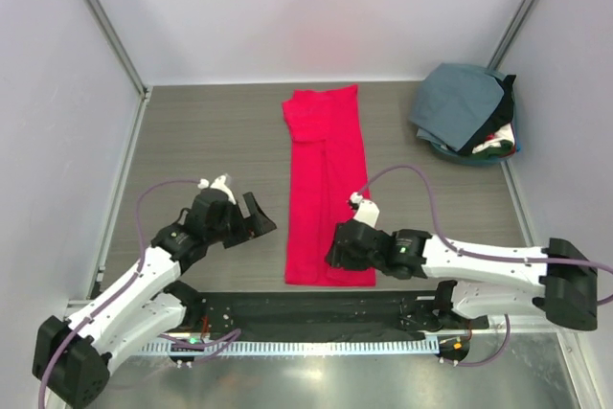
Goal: Fold and stack the t-shirts
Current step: Fold the tshirt
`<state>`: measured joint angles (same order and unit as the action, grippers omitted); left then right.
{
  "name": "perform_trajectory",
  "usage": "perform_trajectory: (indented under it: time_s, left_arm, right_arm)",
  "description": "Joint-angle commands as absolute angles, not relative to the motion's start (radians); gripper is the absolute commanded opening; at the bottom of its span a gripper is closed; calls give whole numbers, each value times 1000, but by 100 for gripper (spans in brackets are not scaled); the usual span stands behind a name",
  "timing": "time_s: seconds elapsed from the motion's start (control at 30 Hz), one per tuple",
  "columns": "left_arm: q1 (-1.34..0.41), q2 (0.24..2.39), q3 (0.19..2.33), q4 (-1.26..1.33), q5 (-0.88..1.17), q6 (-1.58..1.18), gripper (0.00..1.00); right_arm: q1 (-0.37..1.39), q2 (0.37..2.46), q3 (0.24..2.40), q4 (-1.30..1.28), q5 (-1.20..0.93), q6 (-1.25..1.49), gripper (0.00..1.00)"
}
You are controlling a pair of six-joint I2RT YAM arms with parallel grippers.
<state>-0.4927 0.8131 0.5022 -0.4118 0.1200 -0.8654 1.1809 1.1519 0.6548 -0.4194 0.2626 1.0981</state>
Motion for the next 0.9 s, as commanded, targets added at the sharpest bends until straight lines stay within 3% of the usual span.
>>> perform_trajectory:
  time_s: [0.0,0.37,0.6,0.87]
  left_arm:
    - [-604,805,494,-454,95,-929,86]
    - [-974,922,465,-436,-66,-1103,81]
    - [-1014,943,433,-399,-63,-1147,74]
    - [-1019,994,400,-310,-23,-1172,66]
  right_arm:
    - [1184,1065,664,-555,368,1140,45]
    - [1181,799,476,-750,361,1256,46]
    - [1180,781,420,-752,337,1267,50]
    - [1174,831,408,-695,365,1243,44]
